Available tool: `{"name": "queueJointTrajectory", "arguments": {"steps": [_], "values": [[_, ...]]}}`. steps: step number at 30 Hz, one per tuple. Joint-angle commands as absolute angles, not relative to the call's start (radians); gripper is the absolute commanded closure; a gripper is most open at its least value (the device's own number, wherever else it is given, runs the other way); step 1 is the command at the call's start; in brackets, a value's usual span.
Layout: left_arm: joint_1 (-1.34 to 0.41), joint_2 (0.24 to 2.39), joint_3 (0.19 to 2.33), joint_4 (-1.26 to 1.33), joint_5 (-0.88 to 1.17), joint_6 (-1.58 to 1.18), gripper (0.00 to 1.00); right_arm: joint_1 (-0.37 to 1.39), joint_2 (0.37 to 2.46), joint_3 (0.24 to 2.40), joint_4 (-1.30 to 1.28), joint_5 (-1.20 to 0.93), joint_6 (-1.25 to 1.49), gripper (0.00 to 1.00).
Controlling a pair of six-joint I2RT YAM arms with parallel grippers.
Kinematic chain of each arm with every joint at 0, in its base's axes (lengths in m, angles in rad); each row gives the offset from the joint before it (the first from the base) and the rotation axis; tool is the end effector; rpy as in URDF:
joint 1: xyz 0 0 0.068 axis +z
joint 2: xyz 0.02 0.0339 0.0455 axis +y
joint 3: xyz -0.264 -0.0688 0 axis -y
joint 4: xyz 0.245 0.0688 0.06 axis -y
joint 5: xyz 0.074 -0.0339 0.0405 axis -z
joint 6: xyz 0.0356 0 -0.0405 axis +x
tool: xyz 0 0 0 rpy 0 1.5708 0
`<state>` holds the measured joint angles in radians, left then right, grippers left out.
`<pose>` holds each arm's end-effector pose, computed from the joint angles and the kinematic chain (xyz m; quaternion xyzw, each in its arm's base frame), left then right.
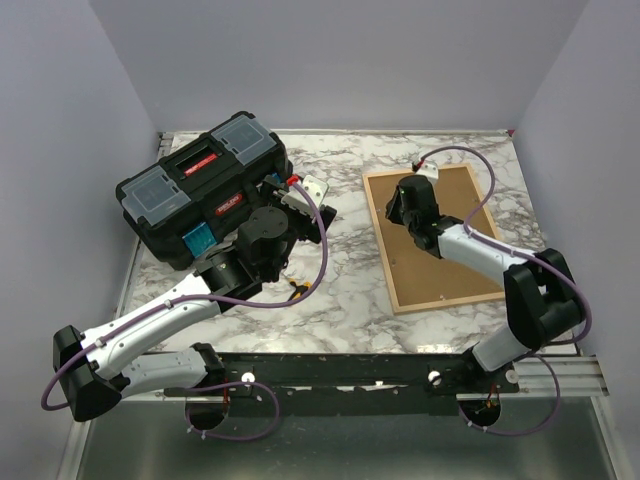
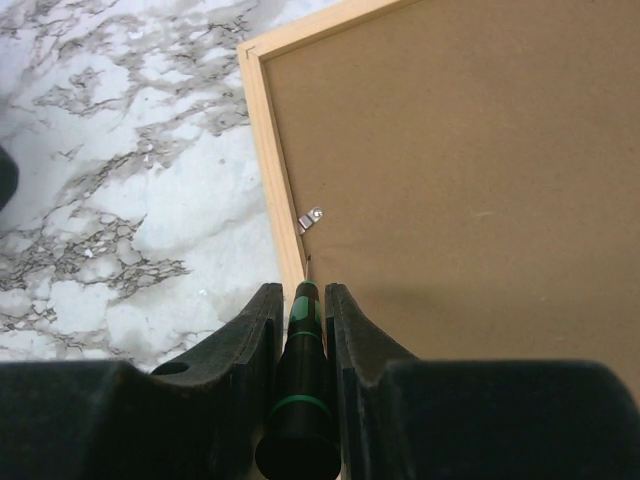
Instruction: Take the photo out of the frame
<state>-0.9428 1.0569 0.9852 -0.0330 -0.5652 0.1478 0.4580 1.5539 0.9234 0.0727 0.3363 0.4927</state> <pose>0.1578 -0.1849 0.3748 0.2106 0.7069 -0.0577 0.6727 0.3102 0.1398 0.2245 0.0961 0.8606 0.0888 0.4922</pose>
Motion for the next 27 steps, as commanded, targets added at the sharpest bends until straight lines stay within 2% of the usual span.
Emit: {"name": "queueJointTrajectory", "arguments": {"steps": [1, 8, 27], "values": [[-0.946, 1.057, 1.011, -0.034, -0.547, 0.136, 0.10, 0.454, 1.597, 0.942, 0.159, 0.313, 0.470, 1.00], [-0.951, 1.058, 1.011, -0.035, -0.542, 0.135, 0.10, 0.454, 1.637, 0.952, 0.196, 0.326, 0.451, 1.00], [-0.954, 1.057, 1.013, -0.038, -0.539, 0.135, 0.10, 0.452, 1.750, 1.102, 0.086, 0.362, 0.439, 1.00]]}}
